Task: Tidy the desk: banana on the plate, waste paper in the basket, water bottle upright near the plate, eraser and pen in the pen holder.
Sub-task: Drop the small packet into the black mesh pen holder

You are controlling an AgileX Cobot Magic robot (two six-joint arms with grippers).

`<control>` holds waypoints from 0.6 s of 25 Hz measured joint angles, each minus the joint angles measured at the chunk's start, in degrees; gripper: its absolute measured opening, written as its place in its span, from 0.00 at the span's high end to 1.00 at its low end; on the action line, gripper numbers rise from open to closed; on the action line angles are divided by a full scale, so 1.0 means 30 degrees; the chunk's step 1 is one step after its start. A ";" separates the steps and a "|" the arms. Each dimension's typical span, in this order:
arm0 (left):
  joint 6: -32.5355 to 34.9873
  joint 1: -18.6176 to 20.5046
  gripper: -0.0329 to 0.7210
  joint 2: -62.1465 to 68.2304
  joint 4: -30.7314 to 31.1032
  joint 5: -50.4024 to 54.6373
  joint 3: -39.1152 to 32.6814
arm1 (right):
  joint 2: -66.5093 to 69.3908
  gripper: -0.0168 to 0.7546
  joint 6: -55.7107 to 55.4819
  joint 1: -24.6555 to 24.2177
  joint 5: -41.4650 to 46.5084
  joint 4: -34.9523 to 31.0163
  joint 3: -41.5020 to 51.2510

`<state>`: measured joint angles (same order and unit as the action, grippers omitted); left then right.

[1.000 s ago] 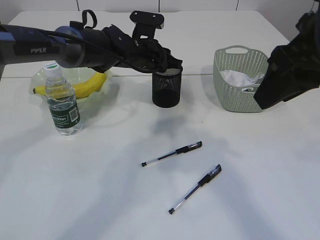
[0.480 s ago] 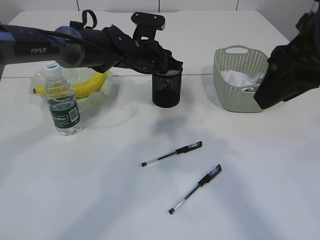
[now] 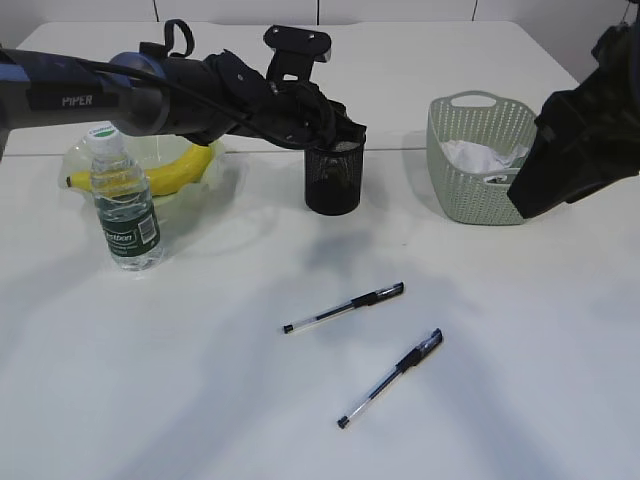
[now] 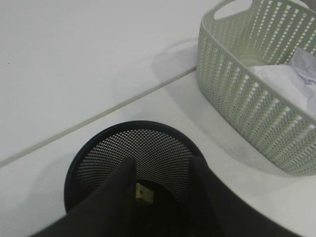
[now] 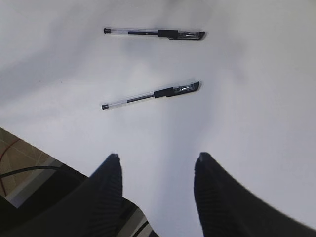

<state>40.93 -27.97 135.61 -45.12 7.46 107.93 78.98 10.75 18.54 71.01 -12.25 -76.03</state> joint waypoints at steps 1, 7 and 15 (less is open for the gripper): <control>0.0000 0.0000 0.62 0.0000 0.0000 0.0013 0.0000 | 0.0000 0.52 0.0000 0.0000 0.0000 0.0000 0.0000; 0.0009 0.0000 0.62 0.0000 0.0000 0.0563 0.0000 | 0.0000 0.52 0.0000 0.0000 0.0000 0.0000 0.0000; 0.0080 0.0040 0.62 -0.0837 0.0913 0.2276 0.0000 | 0.0000 0.52 0.0000 0.0000 0.0000 0.0000 0.0000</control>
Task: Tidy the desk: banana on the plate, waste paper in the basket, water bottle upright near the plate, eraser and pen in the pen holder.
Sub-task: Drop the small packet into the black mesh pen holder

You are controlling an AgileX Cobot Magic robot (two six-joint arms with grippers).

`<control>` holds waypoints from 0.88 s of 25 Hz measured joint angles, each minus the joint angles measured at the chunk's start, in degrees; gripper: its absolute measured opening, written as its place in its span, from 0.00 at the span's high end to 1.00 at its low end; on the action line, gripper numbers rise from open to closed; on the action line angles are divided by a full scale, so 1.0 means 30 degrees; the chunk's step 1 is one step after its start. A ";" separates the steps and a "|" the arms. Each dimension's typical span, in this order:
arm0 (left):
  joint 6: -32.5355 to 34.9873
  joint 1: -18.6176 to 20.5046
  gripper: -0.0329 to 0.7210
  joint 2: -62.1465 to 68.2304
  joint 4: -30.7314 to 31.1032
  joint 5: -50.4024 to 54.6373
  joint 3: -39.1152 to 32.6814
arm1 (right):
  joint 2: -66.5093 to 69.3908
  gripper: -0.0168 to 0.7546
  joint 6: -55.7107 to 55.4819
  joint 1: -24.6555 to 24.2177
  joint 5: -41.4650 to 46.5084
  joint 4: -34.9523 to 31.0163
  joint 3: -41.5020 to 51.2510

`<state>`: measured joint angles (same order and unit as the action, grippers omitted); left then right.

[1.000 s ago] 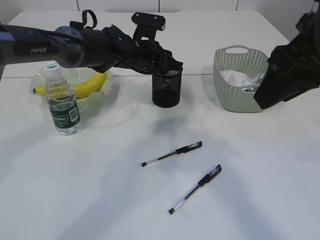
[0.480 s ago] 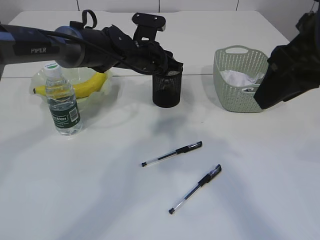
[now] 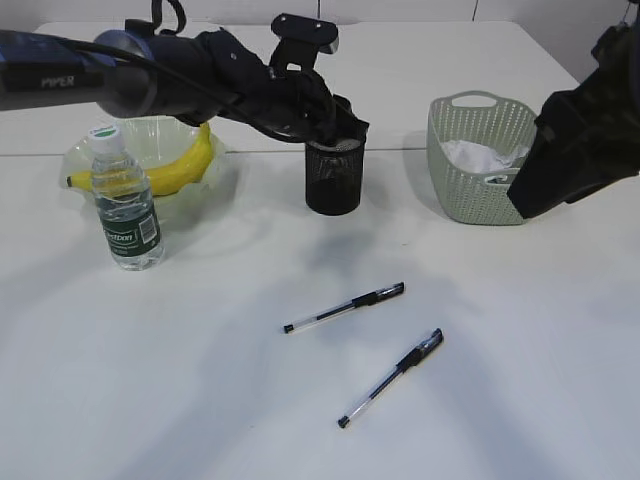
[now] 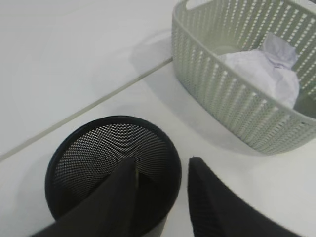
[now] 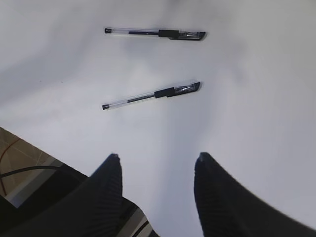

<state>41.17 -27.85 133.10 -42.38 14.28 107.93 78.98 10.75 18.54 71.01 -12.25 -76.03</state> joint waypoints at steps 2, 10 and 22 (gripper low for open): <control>0.0000 0.0204 0.62 -0.0295 0.0033 0.0791 0.0000 | 0.0000 0.52 0.0037 0.0000 0.0000 0.0000 0.0000; 0.0000 0.1312 0.61 -0.1186 0.1362 0.4103 0.0000 | 0.0000 0.52 0.0290 0.0000 0.0030 0.0000 0.0000; -0.0847 0.1515 0.61 -0.3545 0.5426 0.8024 0.0037 | 0.0000 0.52 0.1020 0.0000 0.0030 0.0034 0.0000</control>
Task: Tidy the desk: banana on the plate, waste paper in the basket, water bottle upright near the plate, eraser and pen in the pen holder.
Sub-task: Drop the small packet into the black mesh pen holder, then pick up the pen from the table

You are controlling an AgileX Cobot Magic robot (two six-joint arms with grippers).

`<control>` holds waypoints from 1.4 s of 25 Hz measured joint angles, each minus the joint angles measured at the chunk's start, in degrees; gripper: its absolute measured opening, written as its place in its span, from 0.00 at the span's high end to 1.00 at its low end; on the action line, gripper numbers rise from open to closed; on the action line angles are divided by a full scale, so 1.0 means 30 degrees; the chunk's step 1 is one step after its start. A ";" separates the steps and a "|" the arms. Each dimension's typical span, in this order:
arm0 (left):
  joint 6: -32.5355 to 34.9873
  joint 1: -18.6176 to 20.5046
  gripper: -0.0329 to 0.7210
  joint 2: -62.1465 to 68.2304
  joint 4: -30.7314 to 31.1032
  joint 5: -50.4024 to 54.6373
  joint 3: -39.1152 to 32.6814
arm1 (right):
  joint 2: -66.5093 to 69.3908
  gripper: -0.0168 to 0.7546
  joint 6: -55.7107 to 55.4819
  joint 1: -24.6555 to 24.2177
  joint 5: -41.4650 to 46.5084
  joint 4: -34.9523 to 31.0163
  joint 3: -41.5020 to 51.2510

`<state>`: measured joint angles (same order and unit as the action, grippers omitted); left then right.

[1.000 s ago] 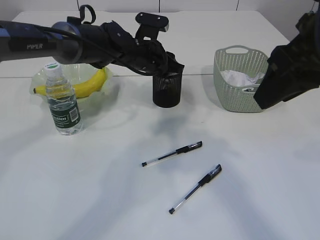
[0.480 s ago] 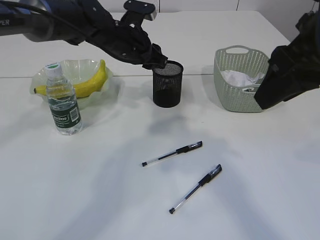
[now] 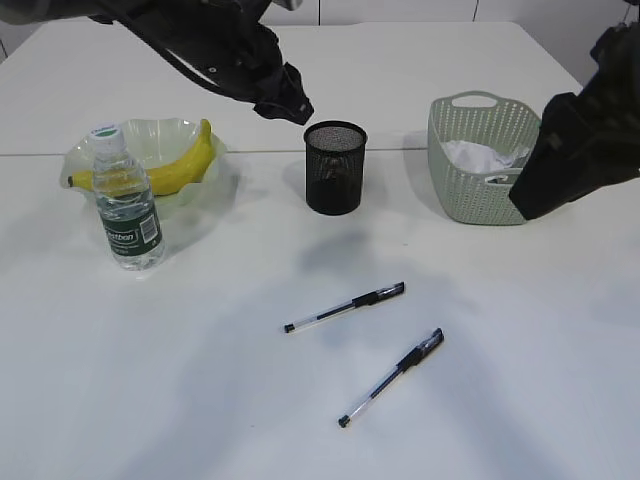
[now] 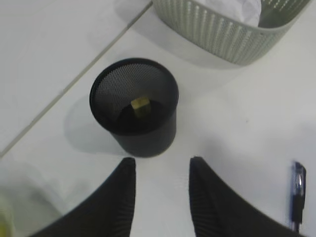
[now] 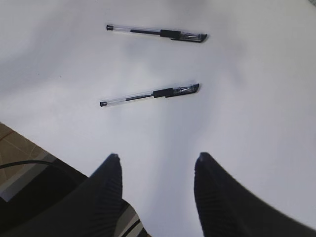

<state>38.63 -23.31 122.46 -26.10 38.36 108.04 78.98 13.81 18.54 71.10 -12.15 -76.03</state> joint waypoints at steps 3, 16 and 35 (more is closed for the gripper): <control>-0.1392 0.0000 0.61 -0.0202 0.1937 0.1091 0.0000 | 0.0000 0.52 0.0121 0.0000 0.0000 0.0000 0.0000; -0.5813 0.0000 0.61 -0.1807 0.5446 0.5561 0.0000 | 0.0000 0.52 0.0524 0.0000 0.0000 0.0000 0.0000; -0.9955 0.0000 0.61 -0.3682 0.8530 1.0796 0.0000 | -0.1185 0.52 0.1026 0.0000 0.0000 -0.0454 0.0000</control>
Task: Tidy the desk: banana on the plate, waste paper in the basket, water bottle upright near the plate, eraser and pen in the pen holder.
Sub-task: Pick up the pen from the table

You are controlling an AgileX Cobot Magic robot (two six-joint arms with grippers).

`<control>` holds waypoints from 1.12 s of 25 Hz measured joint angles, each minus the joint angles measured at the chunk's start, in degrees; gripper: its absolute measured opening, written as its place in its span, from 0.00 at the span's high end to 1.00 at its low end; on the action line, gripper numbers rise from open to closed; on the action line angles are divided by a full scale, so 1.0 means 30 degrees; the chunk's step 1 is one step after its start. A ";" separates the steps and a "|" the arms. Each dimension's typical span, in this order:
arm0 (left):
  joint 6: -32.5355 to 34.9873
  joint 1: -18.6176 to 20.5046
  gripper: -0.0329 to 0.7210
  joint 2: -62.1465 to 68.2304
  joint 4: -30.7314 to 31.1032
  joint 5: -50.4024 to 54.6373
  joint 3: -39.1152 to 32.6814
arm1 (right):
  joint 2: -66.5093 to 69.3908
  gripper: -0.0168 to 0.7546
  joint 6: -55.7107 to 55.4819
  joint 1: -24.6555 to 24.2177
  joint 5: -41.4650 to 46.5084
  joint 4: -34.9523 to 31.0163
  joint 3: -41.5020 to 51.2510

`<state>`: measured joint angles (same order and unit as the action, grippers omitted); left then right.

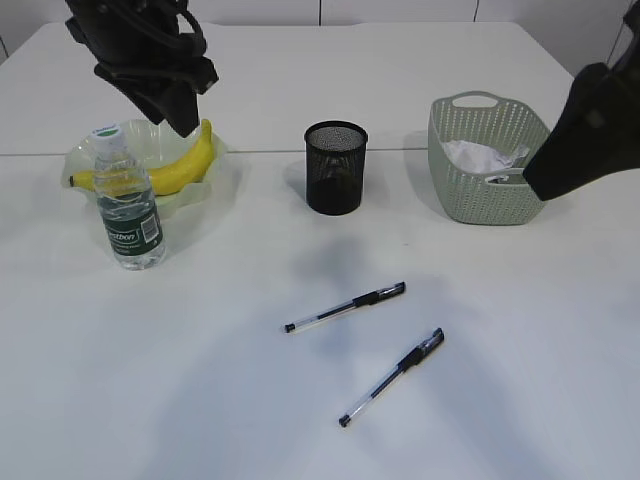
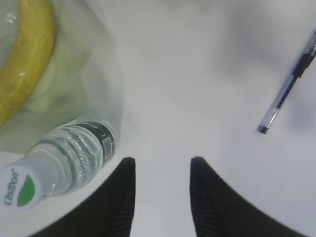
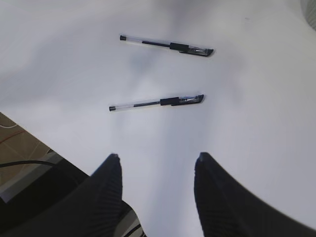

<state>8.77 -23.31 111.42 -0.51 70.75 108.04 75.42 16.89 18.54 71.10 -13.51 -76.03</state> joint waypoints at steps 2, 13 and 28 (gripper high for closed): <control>-0.0373 0.0000 0.61 -0.0292 0.0170 0.0030 0.0000 | -0.0407 0.52 0.0029 0.0000 0.0000 0.0000 0.0000; -0.1355 0.0000 0.61 -0.3089 0.0770 0.0114 -0.1861 | -0.0919 0.52 0.0029 0.0000 0.0044 -0.0041 0.0000; -0.2529 0.0000 0.61 -0.8827 0.1391 -0.2429 -1.1088 | -0.0919 0.52 0.0173 0.0000 0.0057 -0.0123 0.0000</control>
<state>1.18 -23.31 84.94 3.66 63.46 74.78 72.66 17.41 18.54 71.27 -13.88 -76.03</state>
